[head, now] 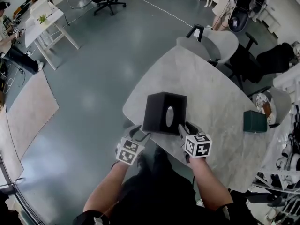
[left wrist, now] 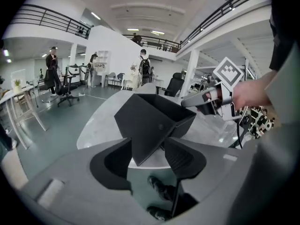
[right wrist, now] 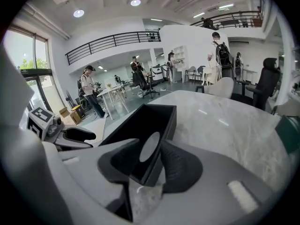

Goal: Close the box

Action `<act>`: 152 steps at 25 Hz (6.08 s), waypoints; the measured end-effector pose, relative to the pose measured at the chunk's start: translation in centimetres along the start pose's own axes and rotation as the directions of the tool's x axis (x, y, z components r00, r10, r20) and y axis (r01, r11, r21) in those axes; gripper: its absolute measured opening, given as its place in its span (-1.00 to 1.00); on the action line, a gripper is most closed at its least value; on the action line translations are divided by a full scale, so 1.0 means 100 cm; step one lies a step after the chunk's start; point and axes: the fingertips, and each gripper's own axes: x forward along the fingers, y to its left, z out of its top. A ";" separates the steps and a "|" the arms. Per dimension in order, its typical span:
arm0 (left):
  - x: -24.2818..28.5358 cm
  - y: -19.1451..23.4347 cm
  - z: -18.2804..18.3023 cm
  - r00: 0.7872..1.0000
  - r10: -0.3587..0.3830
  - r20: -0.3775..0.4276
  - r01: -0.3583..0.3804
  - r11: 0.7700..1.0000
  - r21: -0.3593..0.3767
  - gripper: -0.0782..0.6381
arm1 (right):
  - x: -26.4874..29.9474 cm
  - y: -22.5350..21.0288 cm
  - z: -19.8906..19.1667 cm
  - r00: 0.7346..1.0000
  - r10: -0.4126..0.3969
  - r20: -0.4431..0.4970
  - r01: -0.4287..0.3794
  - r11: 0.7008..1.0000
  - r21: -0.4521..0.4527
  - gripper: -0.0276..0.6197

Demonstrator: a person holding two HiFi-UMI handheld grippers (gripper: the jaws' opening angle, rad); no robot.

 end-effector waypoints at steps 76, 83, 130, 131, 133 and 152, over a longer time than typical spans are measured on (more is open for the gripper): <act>-0.049 0.027 0.059 0.966 0.012 0.259 0.101 0.901 -0.421 -0.50 | -0.054 0.037 -0.006 0.999 0.039 -0.013 -0.040 0.999 -0.002 -0.57; -0.048 0.003 0.083 0.959 0.146 0.242 -0.048 0.927 -0.371 -0.56 | -0.068 0.019 0.010 0.990 0.142 0.026 -0.142 0.990 -0.022 -0.57; 0.063 -0.162 0.116 0.925 0.379 -0.027 -0.379 0.925 0.007 -0.28 | -0.161 -0.139 -0.016 0.952 0.273 0.136 -0.283 0.957 0.065 -0.57; 0.066 -0.164 0.114 0.925 0.379 -0.039 -0.379 0.925 0.005 -0.27 | -0.163 -0.143 -0.018 0.954 0.267 0.136 -0.279 0.958 0.070 -0.57; 0.071 -0.167 0.114 0.922 0.384 -0.047 -0.384 0.923 0.011 -0.24 | -0.167 -0.151 -0.023 0.957 0.257 0.135 -0.269 0.960 0.080 -0.57; 0.106 -0.176 0.099 0.884 0.455 -0.104 -0.444 0.889 0.115 -0.15 | -0.178 -0.176 -0.041 0.960 0.246 0.130 -0.260 0.960 0.106 -0.58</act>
